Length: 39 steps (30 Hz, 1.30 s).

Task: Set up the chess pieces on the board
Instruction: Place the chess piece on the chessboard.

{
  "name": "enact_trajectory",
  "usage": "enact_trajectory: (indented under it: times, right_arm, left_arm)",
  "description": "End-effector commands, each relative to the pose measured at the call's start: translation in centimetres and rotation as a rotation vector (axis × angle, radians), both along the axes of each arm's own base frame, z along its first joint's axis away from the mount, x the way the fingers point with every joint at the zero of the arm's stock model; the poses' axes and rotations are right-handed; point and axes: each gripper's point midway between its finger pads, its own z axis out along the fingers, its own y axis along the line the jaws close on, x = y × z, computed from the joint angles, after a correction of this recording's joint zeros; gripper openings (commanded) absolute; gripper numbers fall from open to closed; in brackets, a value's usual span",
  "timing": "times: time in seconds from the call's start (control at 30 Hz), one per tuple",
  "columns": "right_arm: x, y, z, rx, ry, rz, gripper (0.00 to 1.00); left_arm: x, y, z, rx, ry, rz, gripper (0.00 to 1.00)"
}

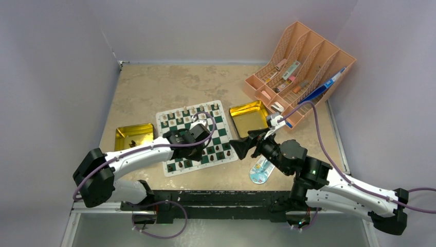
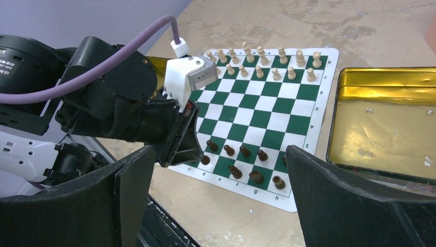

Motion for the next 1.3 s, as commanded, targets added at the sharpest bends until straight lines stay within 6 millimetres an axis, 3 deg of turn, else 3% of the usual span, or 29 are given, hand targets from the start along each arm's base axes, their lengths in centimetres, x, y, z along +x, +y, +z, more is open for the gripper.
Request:
enact_trajectory:
  times: [0.0,0.7,1.27]
  right_arm:
    - [0.0,0.0,2.2,0.055,-0.041,0.006,0.99]
    - [0.2,0.1,2.3,0.053,-0.056,0.0,0.99]
    - [0.2,0.3,2.1,0.051,-0.054,0.004,0.99]
  left_arm:
    - [0.9,-0.1,-0.2,-0.037,-0.001,0.012,0.06]
    - [2.1,-2.6,-0.6,-0.084,0.007,-0.044,0.06]
    - [2.3,-3.3,-0.4,-0.101,0.012,-0.056,0.05]
